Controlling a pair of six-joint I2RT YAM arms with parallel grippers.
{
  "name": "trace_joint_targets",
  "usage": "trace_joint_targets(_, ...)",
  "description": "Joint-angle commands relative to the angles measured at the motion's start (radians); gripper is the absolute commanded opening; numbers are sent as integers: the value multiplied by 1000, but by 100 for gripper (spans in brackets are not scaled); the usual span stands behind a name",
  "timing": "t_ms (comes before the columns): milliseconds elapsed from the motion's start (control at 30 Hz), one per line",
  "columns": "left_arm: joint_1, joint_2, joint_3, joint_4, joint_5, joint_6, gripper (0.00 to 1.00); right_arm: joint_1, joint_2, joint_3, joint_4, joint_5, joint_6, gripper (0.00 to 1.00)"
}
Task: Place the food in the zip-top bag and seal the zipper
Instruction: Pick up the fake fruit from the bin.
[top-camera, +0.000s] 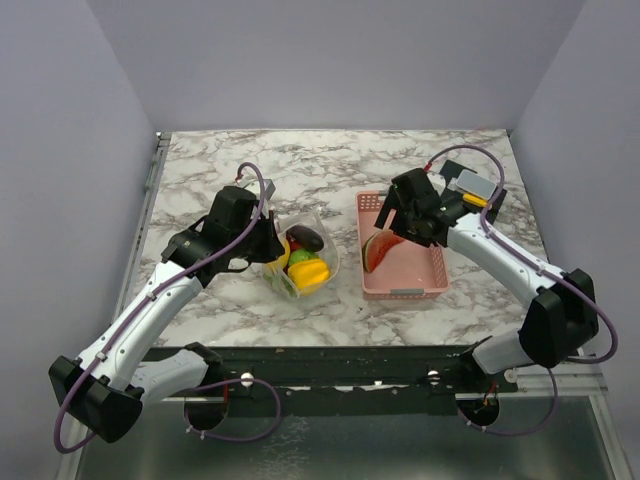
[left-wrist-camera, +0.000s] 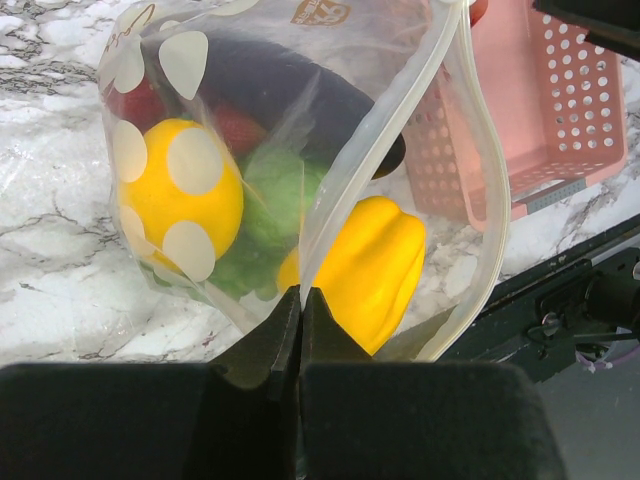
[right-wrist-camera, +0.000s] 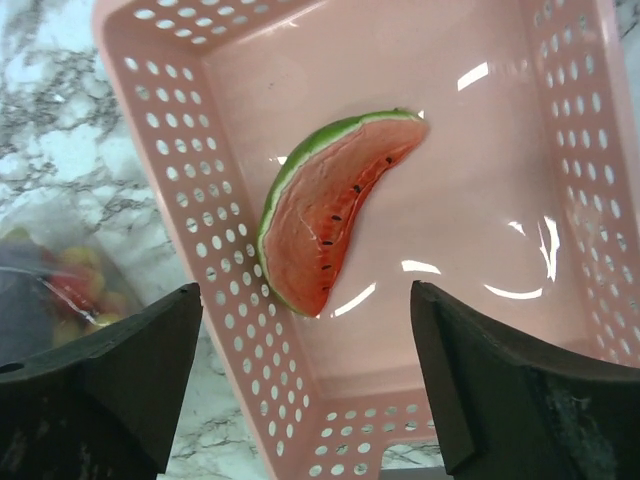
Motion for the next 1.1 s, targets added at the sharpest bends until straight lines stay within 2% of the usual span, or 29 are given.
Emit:
trace_joint_targets(0,-5,-13,-11,9,-2,2,0,-10,77,21,-9,-21,55,92)
trace_joint_targets(33,-4,-13,-11,9,-1,2,0,-11,91,21,-6,-26,67,97)
trace_joint_targets(133,-5,-12,-14,8,0,7,0,-15,128,16,14,-41,89,100)
trace_joint_targets(1067,-4,12,-11,8,3,24,0,-104,394,34,129,-180,229,100)
